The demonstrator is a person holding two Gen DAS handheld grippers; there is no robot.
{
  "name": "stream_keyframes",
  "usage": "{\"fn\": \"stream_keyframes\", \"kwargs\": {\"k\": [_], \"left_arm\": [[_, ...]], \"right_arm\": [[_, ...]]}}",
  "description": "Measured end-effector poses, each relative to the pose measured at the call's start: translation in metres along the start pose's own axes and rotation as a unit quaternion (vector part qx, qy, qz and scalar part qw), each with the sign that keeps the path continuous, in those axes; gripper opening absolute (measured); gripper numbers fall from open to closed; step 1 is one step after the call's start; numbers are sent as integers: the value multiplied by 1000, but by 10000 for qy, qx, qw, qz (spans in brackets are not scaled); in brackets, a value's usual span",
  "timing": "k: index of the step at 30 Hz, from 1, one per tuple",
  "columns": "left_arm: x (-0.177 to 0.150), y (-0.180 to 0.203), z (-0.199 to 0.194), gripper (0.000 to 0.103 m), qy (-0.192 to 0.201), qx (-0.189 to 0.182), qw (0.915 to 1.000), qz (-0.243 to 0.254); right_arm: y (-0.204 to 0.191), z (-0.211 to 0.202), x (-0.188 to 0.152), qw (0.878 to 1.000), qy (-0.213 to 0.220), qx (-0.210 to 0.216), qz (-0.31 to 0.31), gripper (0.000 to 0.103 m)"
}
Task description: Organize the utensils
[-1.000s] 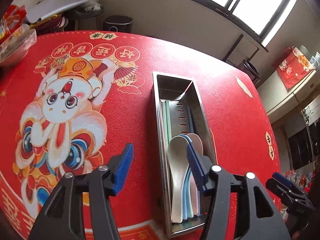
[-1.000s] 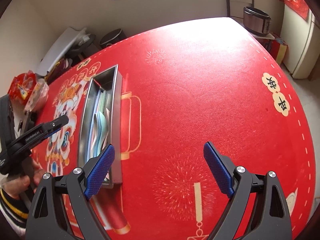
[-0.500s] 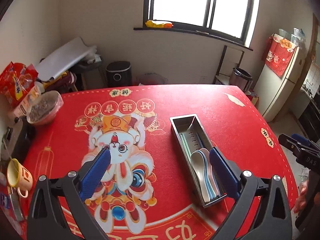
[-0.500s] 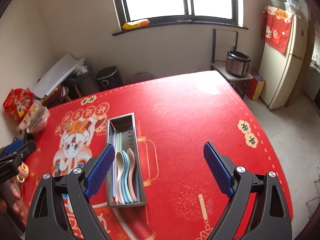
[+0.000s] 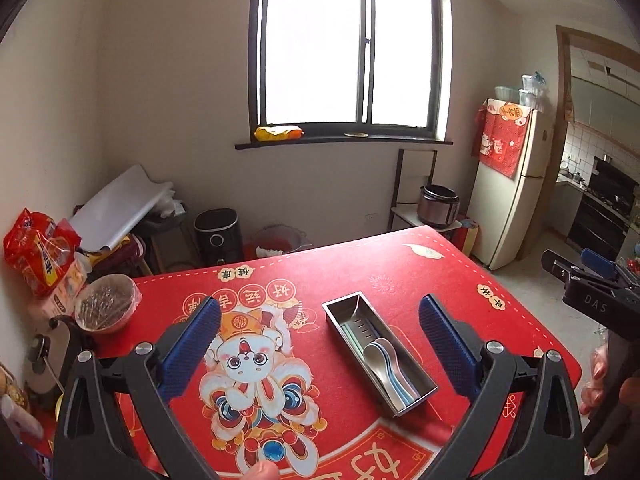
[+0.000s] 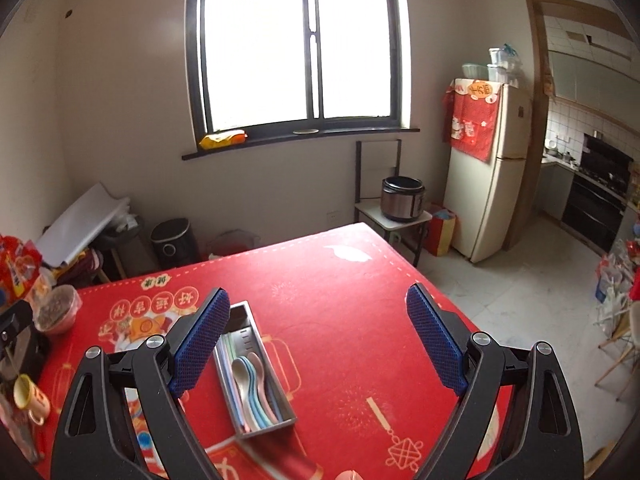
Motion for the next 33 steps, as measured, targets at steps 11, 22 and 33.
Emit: {"fn": "stream_keyframes", "kwargs": {"k": [11, 22, 33], "left_arm": [[3, 4, -19, 97, 175, -408, 9990, 32], [4, 6, -22, 97, 252, -531, 9983, 47], [2, 11, -20, 97, 241, -609, 9979, 6]], "right_arm": [[-1, -34, -1, 9991, 169, -379, 19, 87], [6, -41, -5, 9975, 56, -697, 128, 87], [4, -46, -5, 9969, 88, -784, -3, 87]]}}
Point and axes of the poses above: each gripper's, at about its wrist camera, not at the fingertips, and z roughly the way its jaws point, y to its right, x to its top, the point moved 8 cm from there along z, roughly the way its jaws point, and after that the axes turned 11 degrees about y, right-handed, at the moved point
